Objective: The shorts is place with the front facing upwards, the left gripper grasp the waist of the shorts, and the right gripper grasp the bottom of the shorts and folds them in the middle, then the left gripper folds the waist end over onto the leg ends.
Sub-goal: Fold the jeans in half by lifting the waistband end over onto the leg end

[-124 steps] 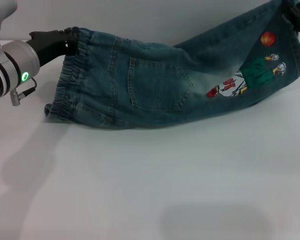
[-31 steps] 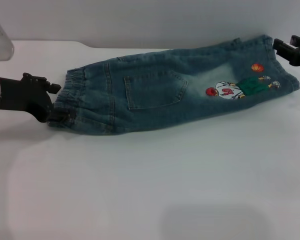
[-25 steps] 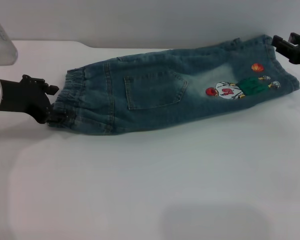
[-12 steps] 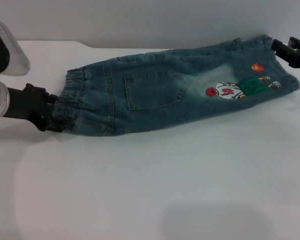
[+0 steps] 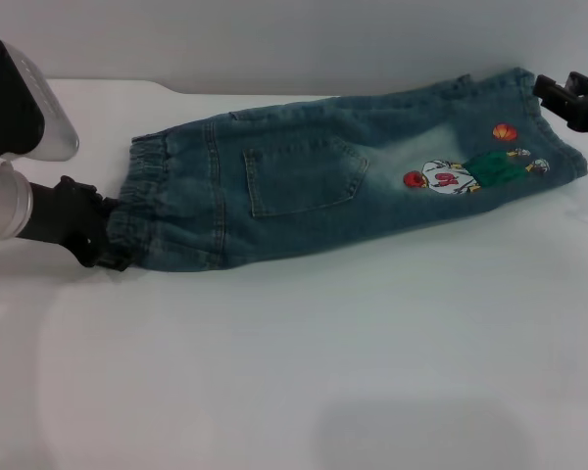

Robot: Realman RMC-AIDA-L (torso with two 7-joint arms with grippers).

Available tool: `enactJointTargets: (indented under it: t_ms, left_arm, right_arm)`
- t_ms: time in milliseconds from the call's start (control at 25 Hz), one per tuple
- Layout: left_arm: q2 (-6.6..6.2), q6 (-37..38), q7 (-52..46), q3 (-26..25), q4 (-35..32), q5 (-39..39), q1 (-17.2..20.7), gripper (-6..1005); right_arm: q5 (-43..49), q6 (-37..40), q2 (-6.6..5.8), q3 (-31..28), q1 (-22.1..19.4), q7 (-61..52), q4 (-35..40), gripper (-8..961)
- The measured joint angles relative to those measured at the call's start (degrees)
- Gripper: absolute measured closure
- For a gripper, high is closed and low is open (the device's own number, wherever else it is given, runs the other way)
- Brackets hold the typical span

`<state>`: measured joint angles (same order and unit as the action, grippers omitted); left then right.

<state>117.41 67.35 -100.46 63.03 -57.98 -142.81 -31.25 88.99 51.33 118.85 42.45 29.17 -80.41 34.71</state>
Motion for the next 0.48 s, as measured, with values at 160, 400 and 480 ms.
enactJointTargets:
  t_ms: [160, 400, 480]
  left_arm:
    - [-0.01, -0.55, 0.0, 0.07, 1.82, -0.95, -0.92, 264]
    - [-0.02, -0.81, -0.02, -0.25, 1.49, -1.51, -0.79, 342]
    - [0.04, -1.42, 0.0, -0.28, 0.71, -1.4, -0.26, 381]
  right_arm:
    - [-0.03, 0.0, -0.02, -0.12, 0.0, -0.01, 0.0, 434]
    - [-0.05, 0.0, -0.03, -0.32, -0.03, -0.05, 0.01, 434]
    - [-0.05, -0.01, -0.01, -0.32, -0.07, -0.05, -0.06, 434]
